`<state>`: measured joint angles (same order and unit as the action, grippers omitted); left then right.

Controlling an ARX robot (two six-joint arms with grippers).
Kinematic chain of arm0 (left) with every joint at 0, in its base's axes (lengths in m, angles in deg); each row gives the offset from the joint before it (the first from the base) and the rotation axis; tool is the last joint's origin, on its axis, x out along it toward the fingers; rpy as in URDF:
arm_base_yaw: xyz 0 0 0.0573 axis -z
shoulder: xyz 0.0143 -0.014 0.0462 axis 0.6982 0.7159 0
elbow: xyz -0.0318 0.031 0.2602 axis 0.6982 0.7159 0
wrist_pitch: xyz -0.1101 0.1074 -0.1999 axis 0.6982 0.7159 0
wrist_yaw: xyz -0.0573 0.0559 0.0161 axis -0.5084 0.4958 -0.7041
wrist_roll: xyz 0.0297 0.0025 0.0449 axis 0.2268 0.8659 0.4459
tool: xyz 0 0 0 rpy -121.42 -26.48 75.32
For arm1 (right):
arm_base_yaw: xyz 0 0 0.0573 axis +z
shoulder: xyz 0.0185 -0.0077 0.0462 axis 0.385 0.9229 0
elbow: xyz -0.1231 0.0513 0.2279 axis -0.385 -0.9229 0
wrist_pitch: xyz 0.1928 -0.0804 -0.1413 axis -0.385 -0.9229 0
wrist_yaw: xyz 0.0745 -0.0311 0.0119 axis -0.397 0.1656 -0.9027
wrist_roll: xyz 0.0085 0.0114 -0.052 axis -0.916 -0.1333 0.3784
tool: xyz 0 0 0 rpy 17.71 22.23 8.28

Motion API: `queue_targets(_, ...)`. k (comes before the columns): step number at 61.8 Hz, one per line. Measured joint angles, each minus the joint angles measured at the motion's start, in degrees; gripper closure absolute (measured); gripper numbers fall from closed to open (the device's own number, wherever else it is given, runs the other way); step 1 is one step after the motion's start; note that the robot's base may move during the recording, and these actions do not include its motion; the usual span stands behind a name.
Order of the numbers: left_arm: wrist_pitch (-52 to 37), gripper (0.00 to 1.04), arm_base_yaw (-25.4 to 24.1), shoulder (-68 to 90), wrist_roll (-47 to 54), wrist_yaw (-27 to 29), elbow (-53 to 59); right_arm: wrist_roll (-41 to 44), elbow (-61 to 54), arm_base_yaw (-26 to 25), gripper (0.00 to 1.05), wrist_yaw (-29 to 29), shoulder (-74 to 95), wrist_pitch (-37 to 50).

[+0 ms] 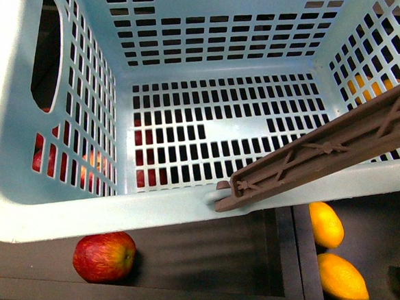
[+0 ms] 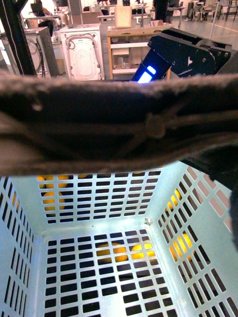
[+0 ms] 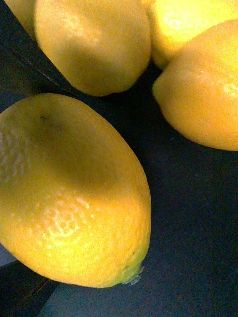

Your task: Pick lemon and mango into basket

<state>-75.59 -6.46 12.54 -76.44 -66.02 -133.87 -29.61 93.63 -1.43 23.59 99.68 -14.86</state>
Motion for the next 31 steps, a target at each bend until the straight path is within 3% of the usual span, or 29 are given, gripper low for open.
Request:
queue_targets(14, 0.0, 1.01, 0.0, 0.0, 0.0, 0.0, 0.0, 9.79, -34.62, -4.85, 0.26, -11.13, -27.98, 15.02)
queue_targets(22, 0.0, 1.01, 0.0, 0.0, 0.0, 0.0, 0.02, 14.1, -50.6, -8.35, 0.26, -18.75, -44.78, 14.88)
queue_targets(31, 0.0, 1.01, 0.0, 0.0, 0.0, 0.02, 0.02, 17.55, -60.65, -10.51, 0.26, -26.12, -60.22, 10.69)
